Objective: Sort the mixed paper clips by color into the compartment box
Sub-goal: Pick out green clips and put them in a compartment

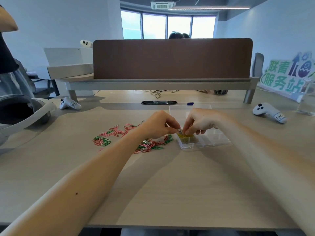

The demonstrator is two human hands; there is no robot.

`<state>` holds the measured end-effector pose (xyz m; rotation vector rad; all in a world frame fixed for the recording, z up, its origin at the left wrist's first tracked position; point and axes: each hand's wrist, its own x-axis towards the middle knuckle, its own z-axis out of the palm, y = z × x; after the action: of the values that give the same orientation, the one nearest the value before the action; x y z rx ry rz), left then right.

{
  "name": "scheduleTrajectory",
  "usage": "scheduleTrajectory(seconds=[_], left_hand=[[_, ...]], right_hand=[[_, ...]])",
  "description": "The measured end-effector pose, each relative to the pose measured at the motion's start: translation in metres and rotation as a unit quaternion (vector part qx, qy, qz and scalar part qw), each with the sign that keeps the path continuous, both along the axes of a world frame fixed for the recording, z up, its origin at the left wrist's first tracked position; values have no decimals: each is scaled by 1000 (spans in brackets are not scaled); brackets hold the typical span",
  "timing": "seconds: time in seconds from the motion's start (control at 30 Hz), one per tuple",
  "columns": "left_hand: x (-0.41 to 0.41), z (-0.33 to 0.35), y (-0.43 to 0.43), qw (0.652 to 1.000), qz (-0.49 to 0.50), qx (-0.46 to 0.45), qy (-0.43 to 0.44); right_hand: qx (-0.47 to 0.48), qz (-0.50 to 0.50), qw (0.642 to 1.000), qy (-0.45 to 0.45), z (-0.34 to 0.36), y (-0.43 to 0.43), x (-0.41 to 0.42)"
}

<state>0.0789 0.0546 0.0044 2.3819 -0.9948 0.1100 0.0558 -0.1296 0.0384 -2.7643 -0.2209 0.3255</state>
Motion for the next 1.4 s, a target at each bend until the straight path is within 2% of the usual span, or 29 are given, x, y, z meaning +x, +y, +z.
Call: scheduleTrajectory(seconds=[0.4, 0.77, 0.9, 1.0, 1.1, 1.23, 1.4], left_hand=[[6, -1, 33, 999, 29, -34, 2], [9, -3, 50, 998, 52, -34, 4], [10, 6, 64, 997, 66, -29, 14], [10, 17, 80, 996, 82, -7, 22], [7, 24, 98, 992, 92, 68, 60], [3, 25, 119, 977, 93, 168, 96], [4, 23, 142, 966, 114, 204, 108]], right_hand=[[-49, -10, 998, -47, -8, 6, 0], [-36, 13, 998, -48, -10, 6, 4], [-66, 13, 997, -31, -3, 3, 4], [-49, 23, 996, -69, 5, 8, 2], [10, 61, 992, -106, 7, 30, 0], [41, 117, 989, -86, -4, 75, 0], [41, 172, 980, -93, -21, 123, 5]])
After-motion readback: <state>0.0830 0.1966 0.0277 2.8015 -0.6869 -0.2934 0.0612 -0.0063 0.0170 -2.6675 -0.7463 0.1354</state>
